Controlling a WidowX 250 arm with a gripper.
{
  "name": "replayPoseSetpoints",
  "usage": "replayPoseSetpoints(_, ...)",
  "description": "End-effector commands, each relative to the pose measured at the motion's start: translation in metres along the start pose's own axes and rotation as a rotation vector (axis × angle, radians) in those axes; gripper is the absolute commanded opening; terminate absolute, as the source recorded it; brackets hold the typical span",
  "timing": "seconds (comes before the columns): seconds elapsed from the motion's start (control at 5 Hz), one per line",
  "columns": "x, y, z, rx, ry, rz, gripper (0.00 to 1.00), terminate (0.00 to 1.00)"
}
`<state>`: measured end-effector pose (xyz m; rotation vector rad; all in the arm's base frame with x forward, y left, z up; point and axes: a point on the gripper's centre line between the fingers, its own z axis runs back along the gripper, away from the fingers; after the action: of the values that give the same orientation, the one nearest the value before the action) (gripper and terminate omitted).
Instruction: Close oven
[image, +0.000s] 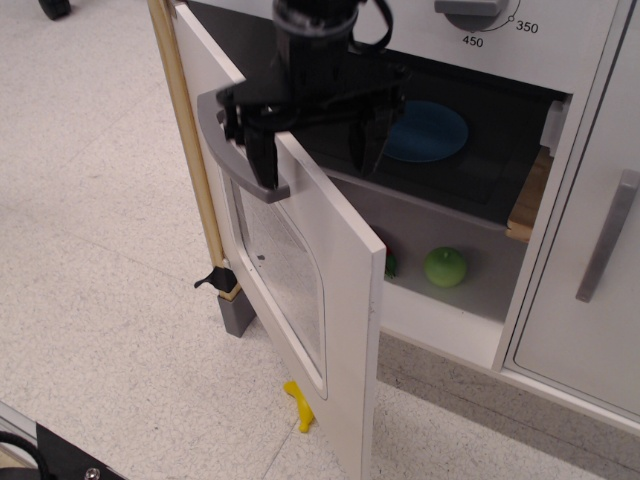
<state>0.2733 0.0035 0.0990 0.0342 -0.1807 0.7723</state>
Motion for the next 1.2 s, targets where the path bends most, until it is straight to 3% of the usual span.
replayPoseSetpoints(0.0, 0.012, -0.03, -0.008, -0.123, 0.045, 0.075, 1.0, 0.0)
replayPoseSetpoints(0.6, 0.02, -0.09, -0.004, -0.162, -0.017, 0.135, 1.0, 0.0)
replayPoseSetpoints(0.8, 0.022, -0.101, -0.003, -0.169, -0.04, 0.149, 1.0, 0.0)
replayPoseSetpoints(1.0, 0.017, -0.092, 0.006, -0.18, -0.062, 0.137, 1.0, 0.0)
